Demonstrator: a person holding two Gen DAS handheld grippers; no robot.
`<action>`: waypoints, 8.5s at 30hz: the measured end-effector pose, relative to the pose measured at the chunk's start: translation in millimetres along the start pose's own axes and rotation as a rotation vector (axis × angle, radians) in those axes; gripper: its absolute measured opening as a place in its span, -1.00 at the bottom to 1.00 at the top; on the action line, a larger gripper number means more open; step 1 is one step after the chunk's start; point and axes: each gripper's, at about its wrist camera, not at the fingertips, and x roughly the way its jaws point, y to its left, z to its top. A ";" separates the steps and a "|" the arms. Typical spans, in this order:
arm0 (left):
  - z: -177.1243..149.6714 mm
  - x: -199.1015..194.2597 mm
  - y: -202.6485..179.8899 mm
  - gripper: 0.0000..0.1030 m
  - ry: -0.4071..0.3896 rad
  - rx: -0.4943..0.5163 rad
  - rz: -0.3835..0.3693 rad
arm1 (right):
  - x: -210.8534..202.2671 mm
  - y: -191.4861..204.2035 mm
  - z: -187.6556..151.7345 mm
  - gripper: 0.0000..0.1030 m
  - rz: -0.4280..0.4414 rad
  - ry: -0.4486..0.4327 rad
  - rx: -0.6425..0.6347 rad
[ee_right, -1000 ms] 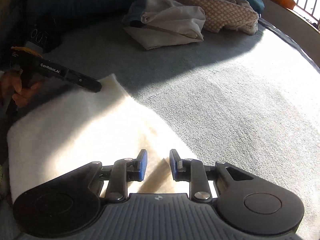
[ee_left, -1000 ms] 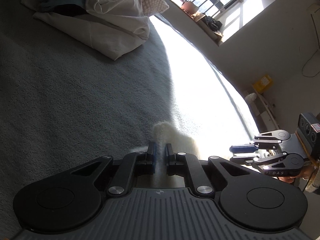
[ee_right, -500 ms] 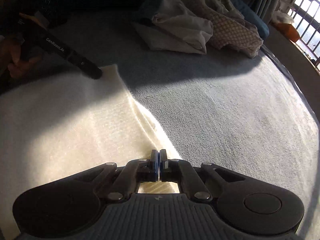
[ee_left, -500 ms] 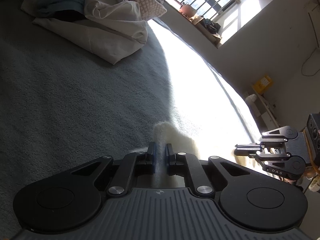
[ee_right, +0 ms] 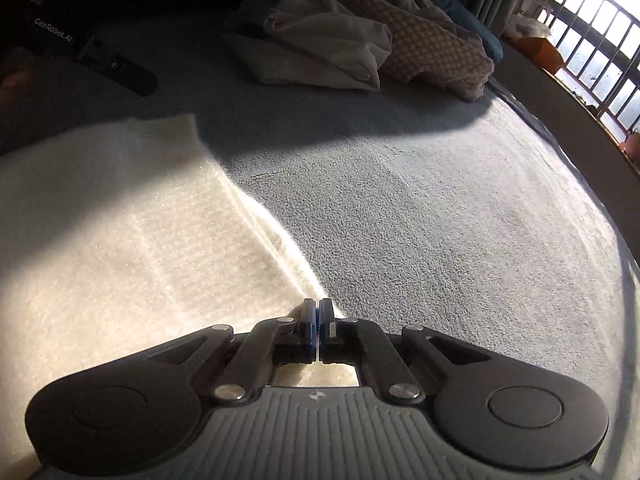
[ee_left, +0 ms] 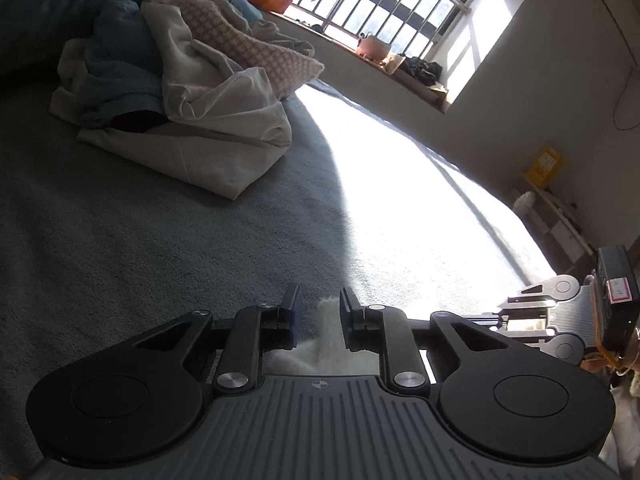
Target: Fold clothes
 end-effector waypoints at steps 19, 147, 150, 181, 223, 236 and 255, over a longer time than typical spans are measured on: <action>-27.6 105.8 -71.2 -0.69 0.313 0.111 -0.112 | -108.5 -109.8 -47.8 -0.87 -0.075 -0.066 0.345; -108.1 -73.5 -94.3 -0.47 0.422 0.325 -0.234 | -212.6 83.8 -178.5 -0.90 0.040 -0.160 0.640; -127.7 -67.3 -82.2 -0.46 0.472 0.343 -0.184 | -191.4 96.4 -170.0 -0.89 0.107 -0.109 0.573; -101.9 -83.2 -96.1 -0.41 0.415 0.326 -0.229 | -181.9 117.0 -120.1 -0.89 0.152 -0.150 0.349; -110.8 -51.9 -111.4 -0.36 0.369 0.315 -0.238 | -141.4 77.6 -149.0 -0.88 -0.156 -0.015 0.565; -106.0 -43.5 -74.3 -0.38 0.273 0.217 -0.068 | -162.4 40.6 -160.6 -0.88 -0.279 -0.010 0.707; -77.7 -37.4 -77.3 -0.33 0.231 0.245 0.020 | -155.3 5.0 -164.3 -0.87 -0.349 0.069 0.693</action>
